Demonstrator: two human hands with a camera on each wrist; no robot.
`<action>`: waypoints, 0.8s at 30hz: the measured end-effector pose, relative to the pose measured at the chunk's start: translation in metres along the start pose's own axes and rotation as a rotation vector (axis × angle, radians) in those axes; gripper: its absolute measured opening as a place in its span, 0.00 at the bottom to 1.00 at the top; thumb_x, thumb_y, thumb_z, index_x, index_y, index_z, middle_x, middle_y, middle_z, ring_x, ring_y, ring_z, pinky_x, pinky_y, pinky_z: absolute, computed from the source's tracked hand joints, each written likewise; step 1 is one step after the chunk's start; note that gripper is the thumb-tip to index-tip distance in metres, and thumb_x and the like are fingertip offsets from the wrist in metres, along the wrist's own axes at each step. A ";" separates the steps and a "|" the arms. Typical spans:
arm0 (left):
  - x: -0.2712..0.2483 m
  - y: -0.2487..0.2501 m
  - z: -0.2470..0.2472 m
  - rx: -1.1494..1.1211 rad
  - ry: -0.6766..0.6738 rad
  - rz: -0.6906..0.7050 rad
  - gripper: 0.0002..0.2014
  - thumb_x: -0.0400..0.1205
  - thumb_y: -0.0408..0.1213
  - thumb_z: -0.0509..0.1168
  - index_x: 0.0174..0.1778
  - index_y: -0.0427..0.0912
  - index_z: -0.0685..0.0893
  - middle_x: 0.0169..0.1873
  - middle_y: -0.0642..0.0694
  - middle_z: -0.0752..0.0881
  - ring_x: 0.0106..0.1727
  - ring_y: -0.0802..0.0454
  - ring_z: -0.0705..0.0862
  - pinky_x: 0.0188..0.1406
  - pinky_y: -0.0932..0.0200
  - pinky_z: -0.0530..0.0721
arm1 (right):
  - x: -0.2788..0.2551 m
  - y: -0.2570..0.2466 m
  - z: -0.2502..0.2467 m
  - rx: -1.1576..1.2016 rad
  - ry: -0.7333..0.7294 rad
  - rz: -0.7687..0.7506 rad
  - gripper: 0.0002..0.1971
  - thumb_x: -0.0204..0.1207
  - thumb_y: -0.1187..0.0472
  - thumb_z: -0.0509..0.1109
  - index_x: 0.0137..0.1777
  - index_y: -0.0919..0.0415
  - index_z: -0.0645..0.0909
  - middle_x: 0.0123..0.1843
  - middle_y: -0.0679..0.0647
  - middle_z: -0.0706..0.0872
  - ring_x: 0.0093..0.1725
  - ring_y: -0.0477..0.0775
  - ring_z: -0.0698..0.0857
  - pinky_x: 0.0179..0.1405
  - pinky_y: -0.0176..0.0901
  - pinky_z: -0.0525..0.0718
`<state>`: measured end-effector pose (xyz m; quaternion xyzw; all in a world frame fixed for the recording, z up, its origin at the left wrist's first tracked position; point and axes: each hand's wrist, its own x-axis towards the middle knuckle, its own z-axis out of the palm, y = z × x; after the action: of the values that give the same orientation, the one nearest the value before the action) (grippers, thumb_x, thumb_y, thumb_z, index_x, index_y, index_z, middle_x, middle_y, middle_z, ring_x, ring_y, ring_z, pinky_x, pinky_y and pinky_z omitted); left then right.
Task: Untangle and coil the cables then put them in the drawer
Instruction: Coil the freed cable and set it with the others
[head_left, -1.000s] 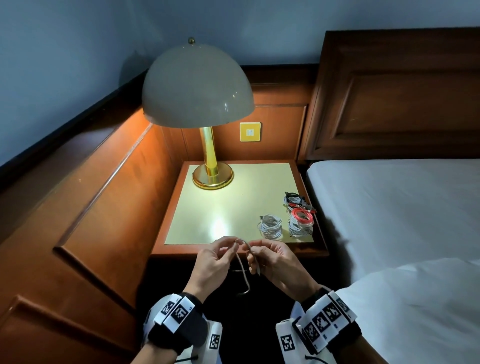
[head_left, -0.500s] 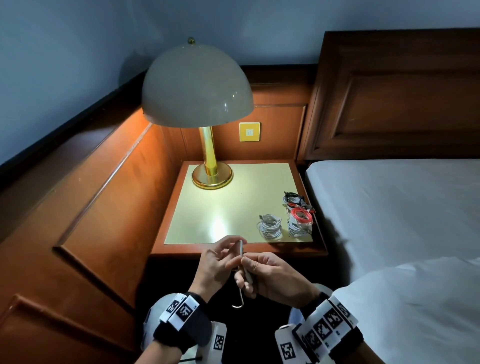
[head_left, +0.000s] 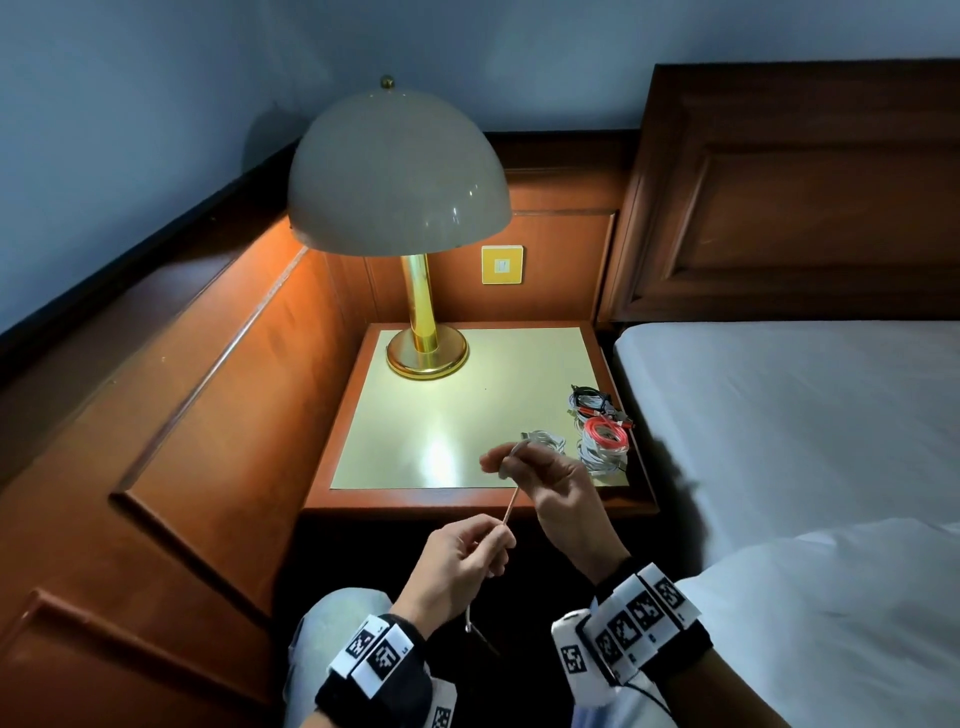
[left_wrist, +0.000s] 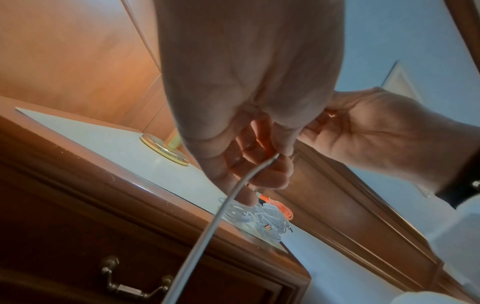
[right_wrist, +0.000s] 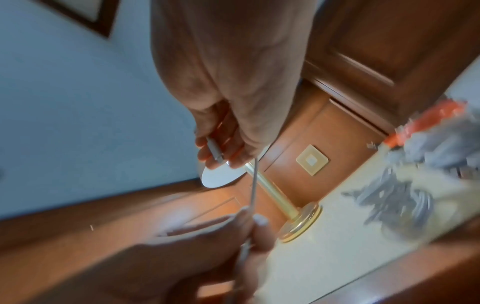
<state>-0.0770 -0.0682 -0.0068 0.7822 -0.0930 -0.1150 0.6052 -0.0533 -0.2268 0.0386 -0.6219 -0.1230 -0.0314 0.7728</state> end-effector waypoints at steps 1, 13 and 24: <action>-0.001 -0.002 0.000 0.017 0.003 -0.004 0.11 0.88 0.37 0.66 0.41 0.47 0.89 0.29 0.50 0.85 0.33 0.54 0.82 0.41 0.56 0.84 | 0.002 0.001 -0.004 -0.095 -0.009 -0.037 0.09 0.83 0.77 0.66 0.53 0.72 0.88 0.52 0.60 0.92 0.57 0.57 0.90 0.63 0.43 0.86; 0.004 0.018 -0.029 0.387 0.196 0.315 0.02 0.80 0.36 0.75 0.43 0.45 0.90 0.35 0.57 0.89 0.38 0.59 0.86 0.39 0.71 0.79 | -0.010 0.031 -0.021 -0.582 -0.291 0.145 0.10 0.83 0.64 0.64 0.42 0.63 0.83 0.39 0.47 0.87 0.42 0.43 0.83 0.48 0.43 0.82; 0.011 0.023 -0.033 0.258 0.134 0.295 0.03 0.81 0.29 0.74 0.44 0.41 0.88 0.37 0.53 0.89 0.39 0.58 0.87 0.42 0.71 0.80 | -0.017 0.022 -0.011 0.044 -0.331 0.470 0.14 0.80 0.62 0.60 0.47 0.63 0.87 0.41 0.62 0.84 0.43 0.56 0.81 0.50 0.42 0.78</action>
<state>-0.0569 -0.0466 0.0229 0.8372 -0.1798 0.0400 0.5149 -0.0634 -0.2347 0.0110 -0.6132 -0.1007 0.2531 0.7414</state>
